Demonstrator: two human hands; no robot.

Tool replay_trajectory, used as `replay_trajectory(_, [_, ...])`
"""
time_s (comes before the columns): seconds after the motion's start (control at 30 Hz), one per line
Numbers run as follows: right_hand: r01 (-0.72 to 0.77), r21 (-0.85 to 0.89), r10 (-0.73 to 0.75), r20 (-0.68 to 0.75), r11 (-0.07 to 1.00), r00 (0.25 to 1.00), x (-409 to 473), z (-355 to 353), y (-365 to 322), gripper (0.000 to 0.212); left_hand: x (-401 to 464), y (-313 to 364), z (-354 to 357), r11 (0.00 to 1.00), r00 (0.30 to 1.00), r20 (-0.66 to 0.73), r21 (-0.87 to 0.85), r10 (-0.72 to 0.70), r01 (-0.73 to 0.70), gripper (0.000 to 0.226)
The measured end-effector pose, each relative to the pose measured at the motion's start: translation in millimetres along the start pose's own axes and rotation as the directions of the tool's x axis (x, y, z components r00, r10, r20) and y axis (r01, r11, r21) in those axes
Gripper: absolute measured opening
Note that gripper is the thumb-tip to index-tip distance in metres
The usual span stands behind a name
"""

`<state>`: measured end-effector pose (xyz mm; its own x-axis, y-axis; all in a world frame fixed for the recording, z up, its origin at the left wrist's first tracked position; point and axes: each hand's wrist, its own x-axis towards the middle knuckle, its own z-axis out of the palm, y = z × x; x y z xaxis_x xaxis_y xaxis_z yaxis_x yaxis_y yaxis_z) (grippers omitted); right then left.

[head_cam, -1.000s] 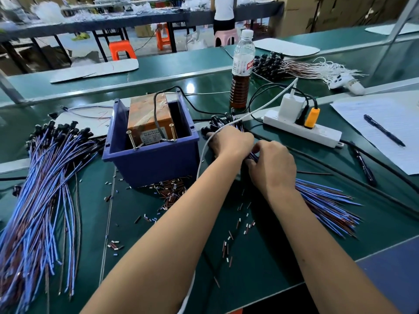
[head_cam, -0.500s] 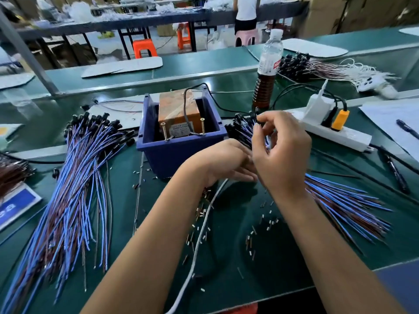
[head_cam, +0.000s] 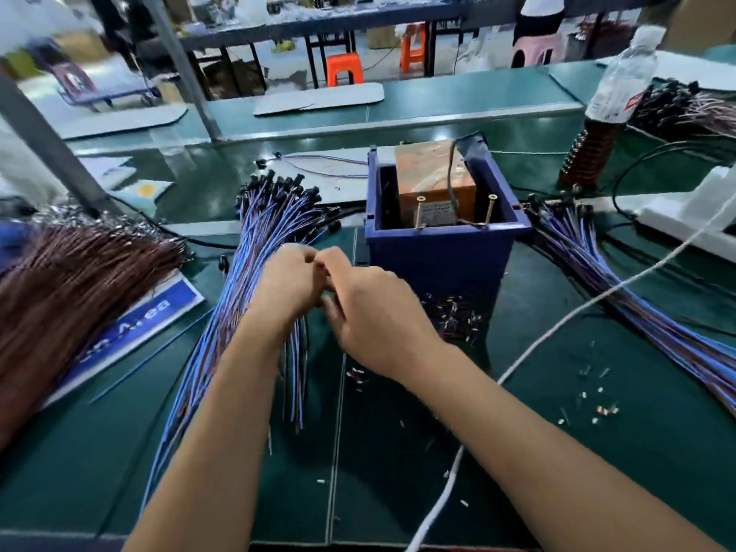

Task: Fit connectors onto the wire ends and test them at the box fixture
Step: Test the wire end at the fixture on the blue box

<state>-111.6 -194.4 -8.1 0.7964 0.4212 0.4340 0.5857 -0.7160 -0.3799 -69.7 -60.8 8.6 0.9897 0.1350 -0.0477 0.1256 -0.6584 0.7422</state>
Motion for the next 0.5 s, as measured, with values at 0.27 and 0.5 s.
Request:
replay_trajectory(0.27, [-0.204,0.16,0.151,0.294,0.966,0.944,42.8,38.2,-5.1,0.033,37.3,-21.1,-6.3,0.824,0.942,-0.327,0.554,0.082,0.121,0.026])
replay_trajectory(0.5, [-0.237,0.132,0.186,0.314,0.963,0.931,44.2,46.2,3.7,0.046,44.9,-25.7,-5.6,0.776,0.94,-0.342,0.593,0.0,0.216,0.029])
